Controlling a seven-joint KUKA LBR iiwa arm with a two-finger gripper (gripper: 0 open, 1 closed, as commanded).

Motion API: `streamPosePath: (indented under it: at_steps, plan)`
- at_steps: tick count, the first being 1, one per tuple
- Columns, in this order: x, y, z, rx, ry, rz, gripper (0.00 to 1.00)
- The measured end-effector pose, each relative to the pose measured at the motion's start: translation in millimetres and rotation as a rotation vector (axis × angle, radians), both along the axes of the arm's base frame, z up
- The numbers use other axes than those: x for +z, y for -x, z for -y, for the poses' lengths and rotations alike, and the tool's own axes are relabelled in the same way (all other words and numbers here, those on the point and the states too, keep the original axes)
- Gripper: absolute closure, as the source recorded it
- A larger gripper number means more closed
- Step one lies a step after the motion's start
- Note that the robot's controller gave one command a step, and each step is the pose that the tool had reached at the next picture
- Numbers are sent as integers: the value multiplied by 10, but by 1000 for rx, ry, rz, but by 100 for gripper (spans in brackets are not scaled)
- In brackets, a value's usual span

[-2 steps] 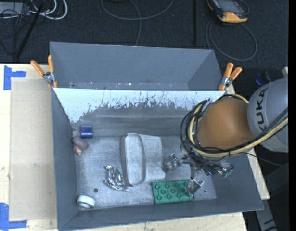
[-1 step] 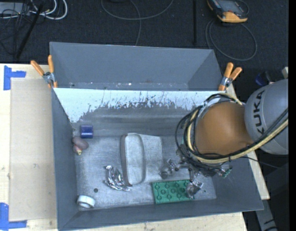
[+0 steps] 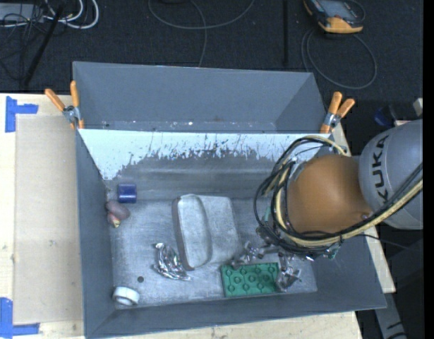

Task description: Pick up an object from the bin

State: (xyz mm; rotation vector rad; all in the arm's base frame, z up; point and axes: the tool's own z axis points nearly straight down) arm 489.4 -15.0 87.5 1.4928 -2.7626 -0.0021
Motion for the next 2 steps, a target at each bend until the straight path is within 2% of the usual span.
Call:
streamPosePath:
  at_steps: [1,2]
  plan:
    - [-2,1,-1,-1,0,-1,100]
    - [1451,48,-37,15,0,8,100]
